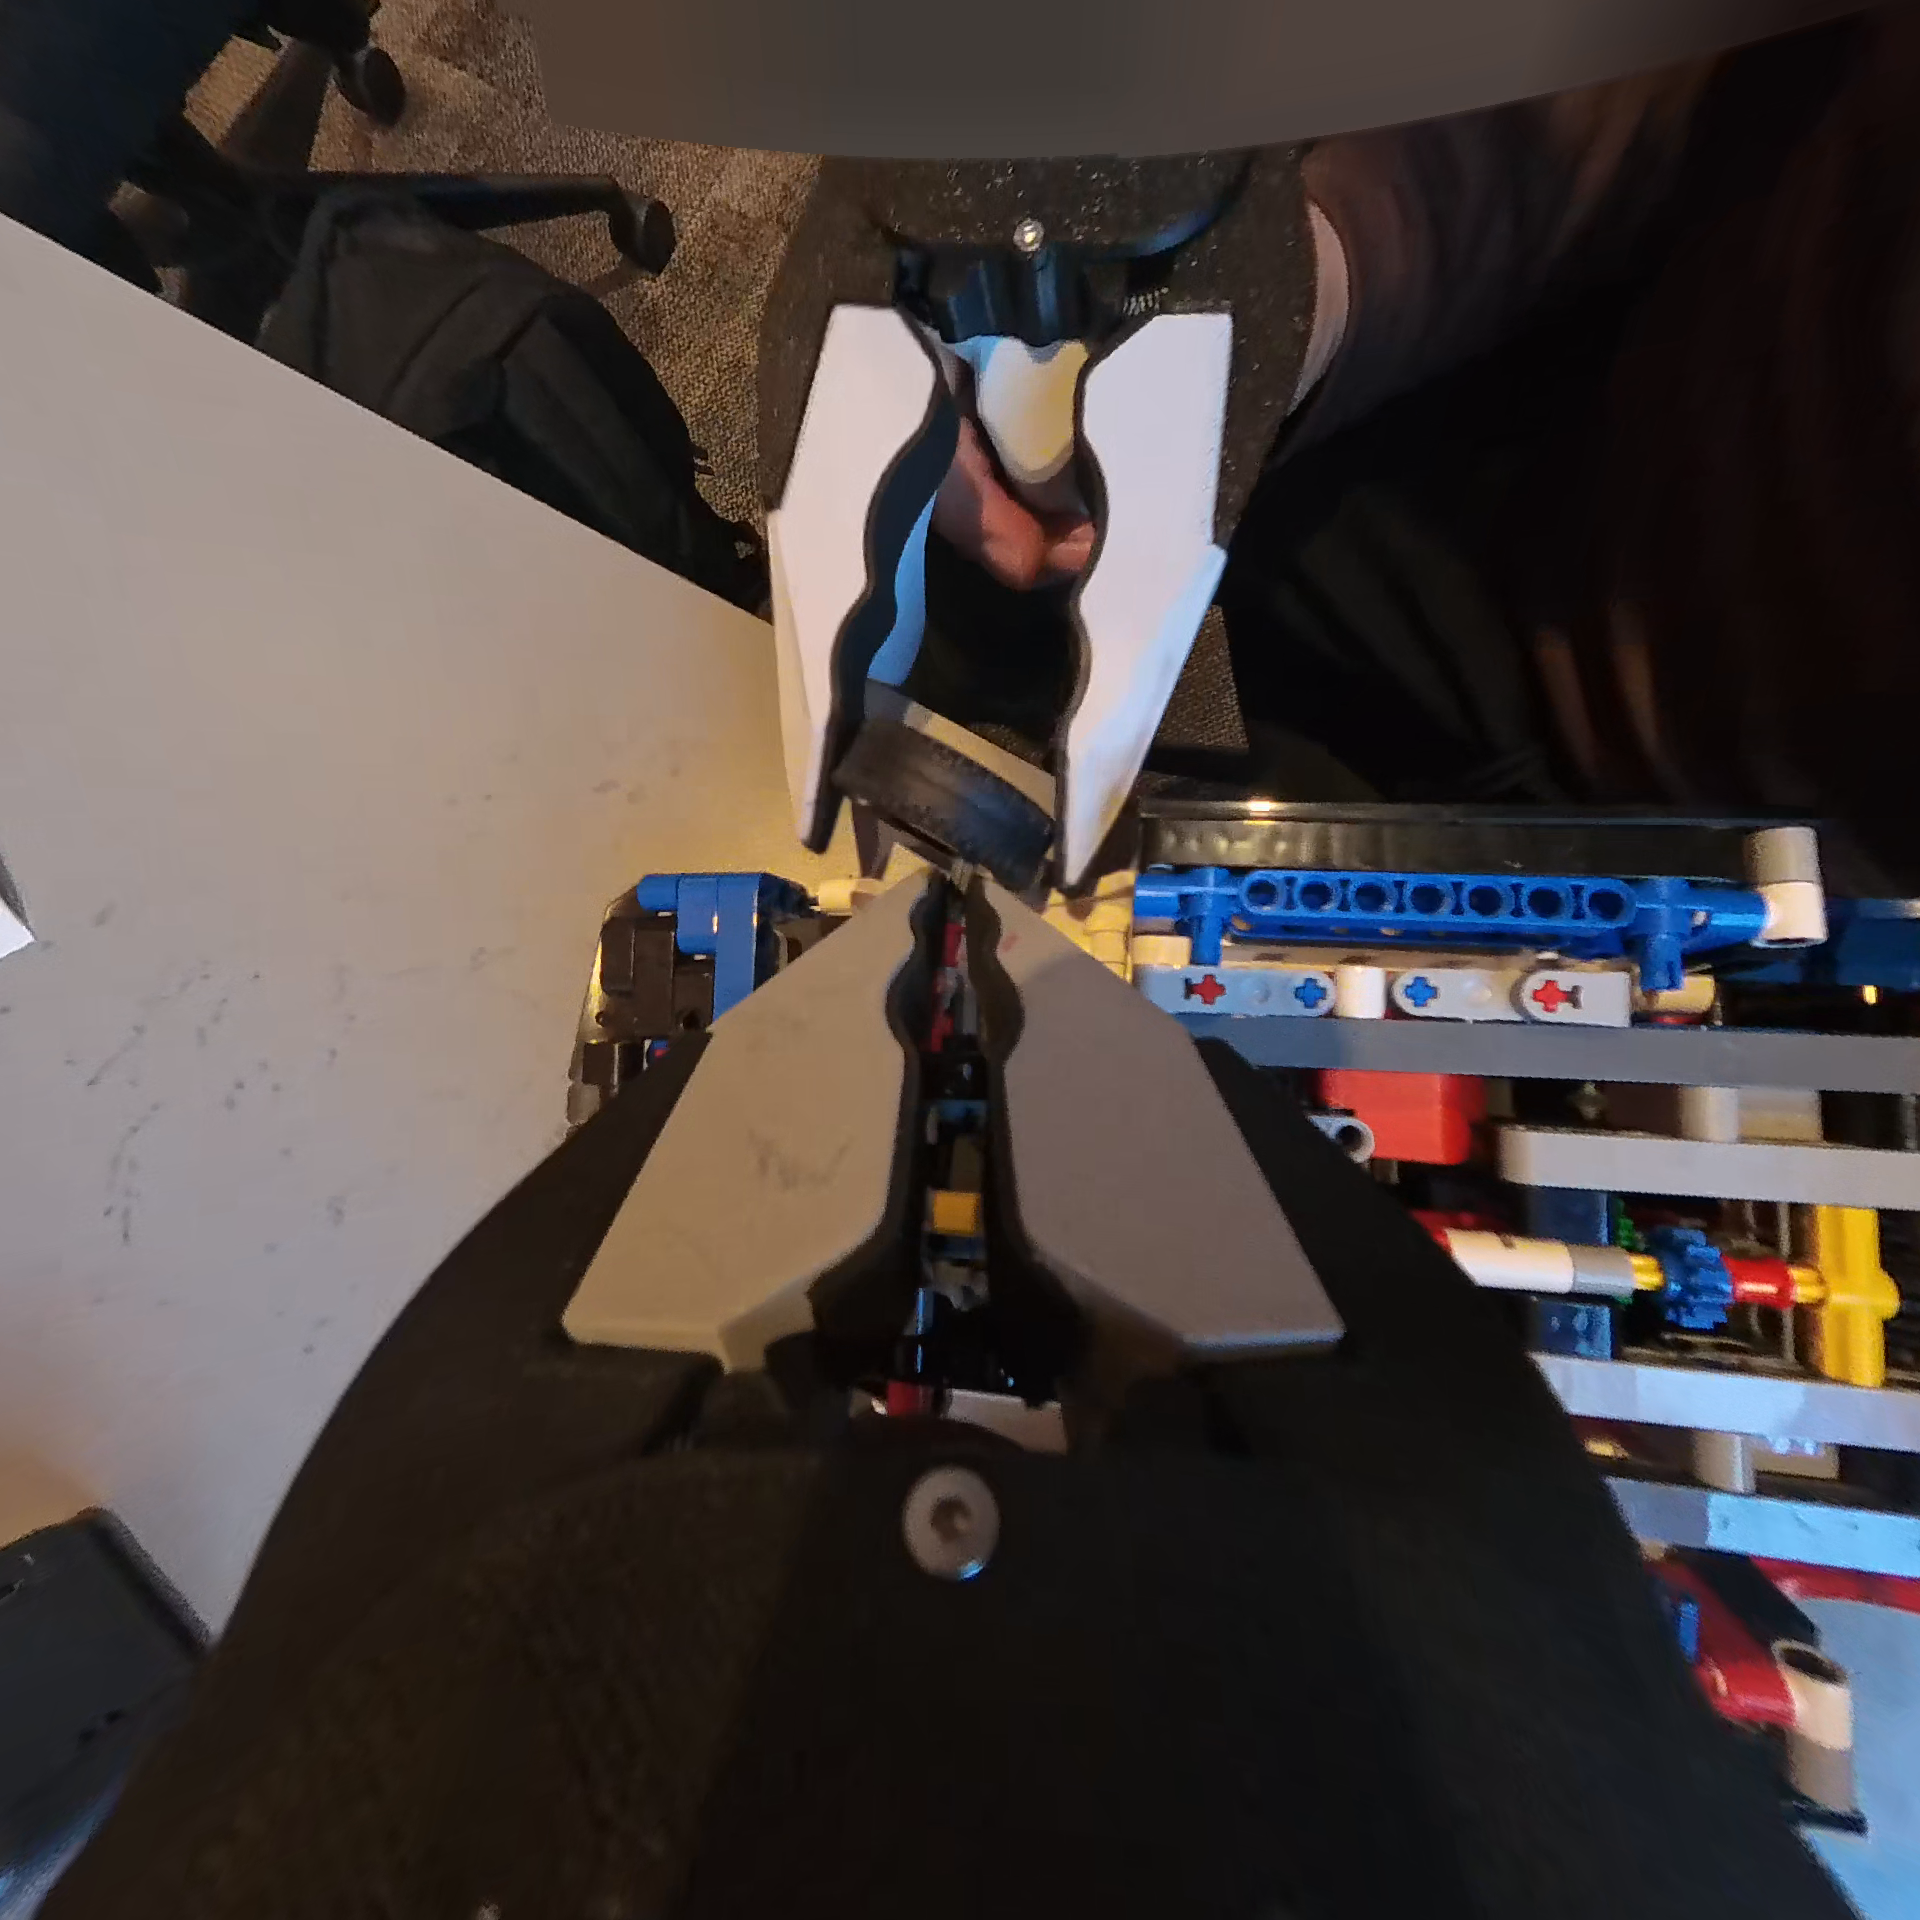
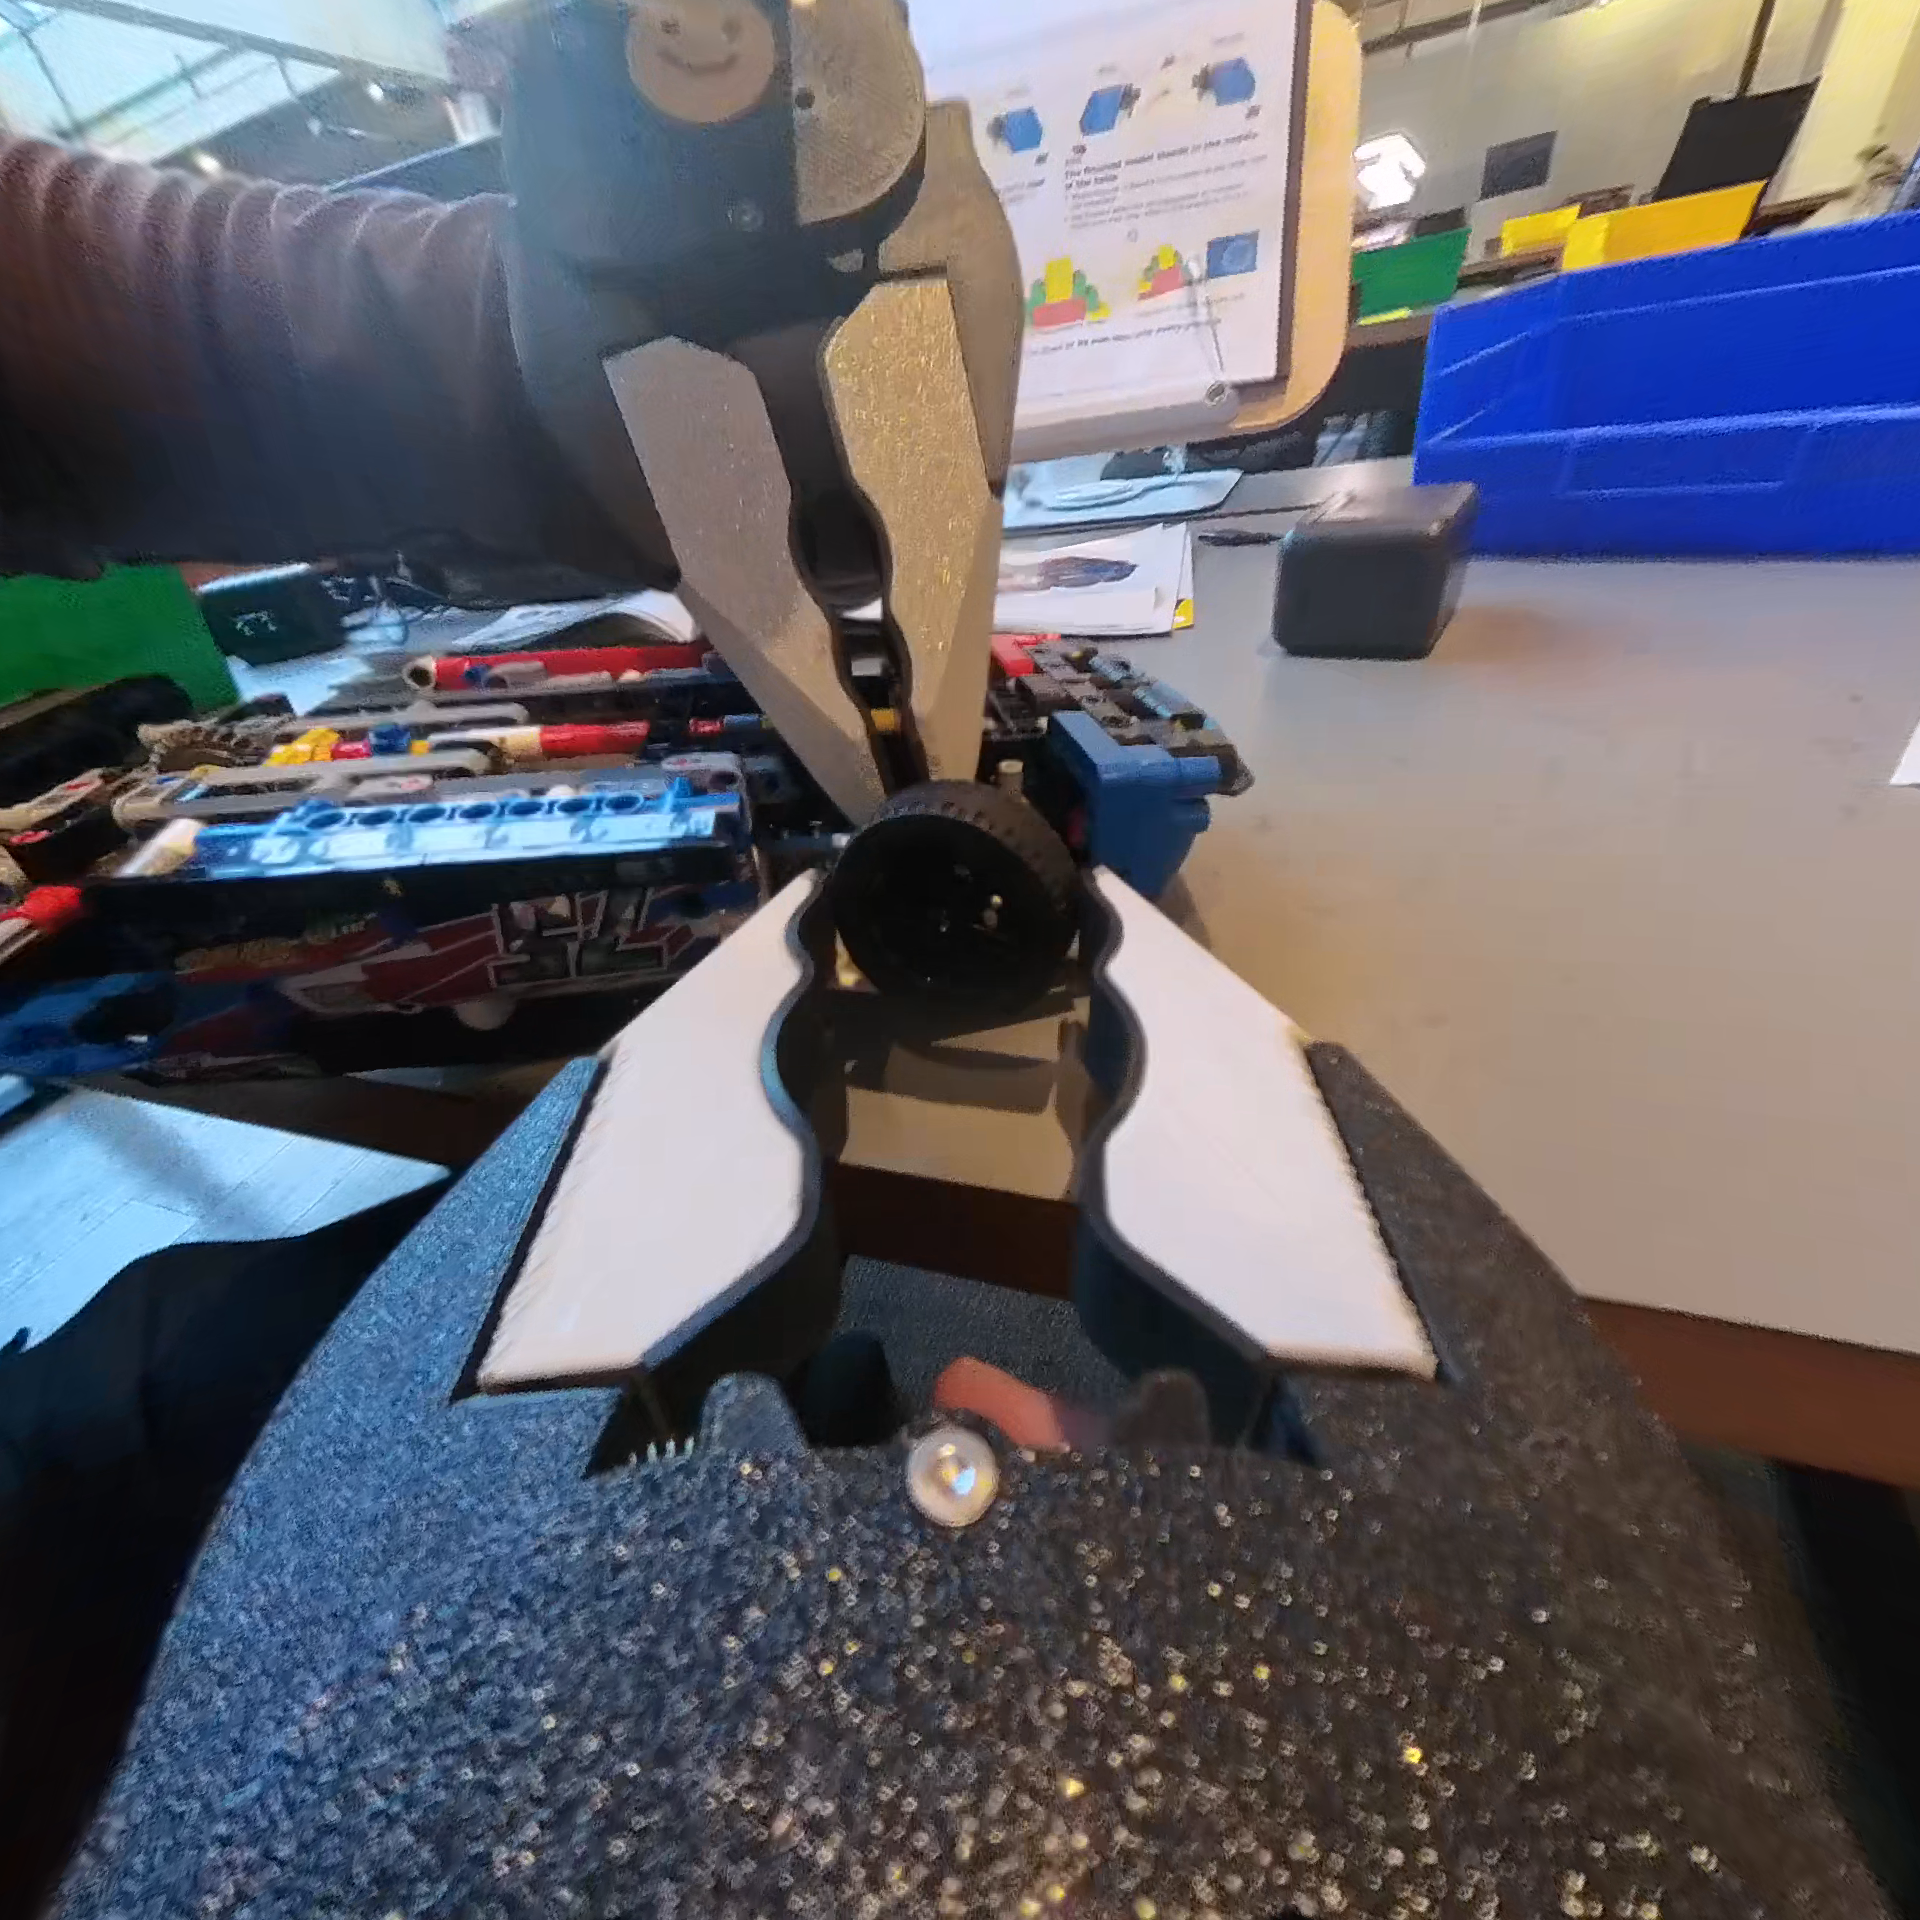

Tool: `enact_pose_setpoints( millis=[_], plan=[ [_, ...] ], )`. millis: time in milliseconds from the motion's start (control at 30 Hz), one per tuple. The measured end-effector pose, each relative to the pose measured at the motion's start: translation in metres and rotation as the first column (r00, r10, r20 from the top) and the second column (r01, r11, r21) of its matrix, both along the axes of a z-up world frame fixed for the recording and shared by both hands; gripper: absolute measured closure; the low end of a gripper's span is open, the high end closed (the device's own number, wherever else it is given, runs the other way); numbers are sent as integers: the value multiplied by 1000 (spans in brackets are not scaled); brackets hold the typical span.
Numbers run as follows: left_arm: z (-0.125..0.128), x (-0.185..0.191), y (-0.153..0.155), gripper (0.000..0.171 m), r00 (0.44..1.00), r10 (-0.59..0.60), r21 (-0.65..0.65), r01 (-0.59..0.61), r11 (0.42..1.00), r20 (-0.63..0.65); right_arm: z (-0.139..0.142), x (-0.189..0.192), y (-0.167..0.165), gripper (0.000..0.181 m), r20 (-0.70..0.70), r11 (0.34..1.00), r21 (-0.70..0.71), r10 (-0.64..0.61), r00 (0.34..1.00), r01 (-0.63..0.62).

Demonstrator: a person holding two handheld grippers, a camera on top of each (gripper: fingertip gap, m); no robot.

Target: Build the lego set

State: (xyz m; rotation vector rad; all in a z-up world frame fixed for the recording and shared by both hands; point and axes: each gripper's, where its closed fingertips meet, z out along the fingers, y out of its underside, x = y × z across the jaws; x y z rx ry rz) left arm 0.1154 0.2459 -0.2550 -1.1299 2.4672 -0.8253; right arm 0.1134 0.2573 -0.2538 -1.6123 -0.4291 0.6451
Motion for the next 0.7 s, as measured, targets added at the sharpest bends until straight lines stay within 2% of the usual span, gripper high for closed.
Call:
enact_pose_setpoints(
  millis=[133,233,467,600,700],
  plan=[
    [0,-1,1,171,1000,14,-21,-14,1000,-16,3,10,-5,139,-86,999,-16,34,996,-36],
    [0,-1,2,170,1000,13,-2,-13,1000,-12,0,15,-10,139,-97,996,-32,83,992,-86],
    [4,-4,6,158,999,49,24,-49,999,13,-7,17,-15,139,-64,994,-39,95,993,-98],
    [25,3,2,153,995,70,17,-72,997,73,-1,15,-20,139,-67,992,-30,117,991,-119],
    [42,16,-18,144,990,29,36,-34,999,136,12,11,-26,139,-97,989,-13,147,984,-149]
  ],
)
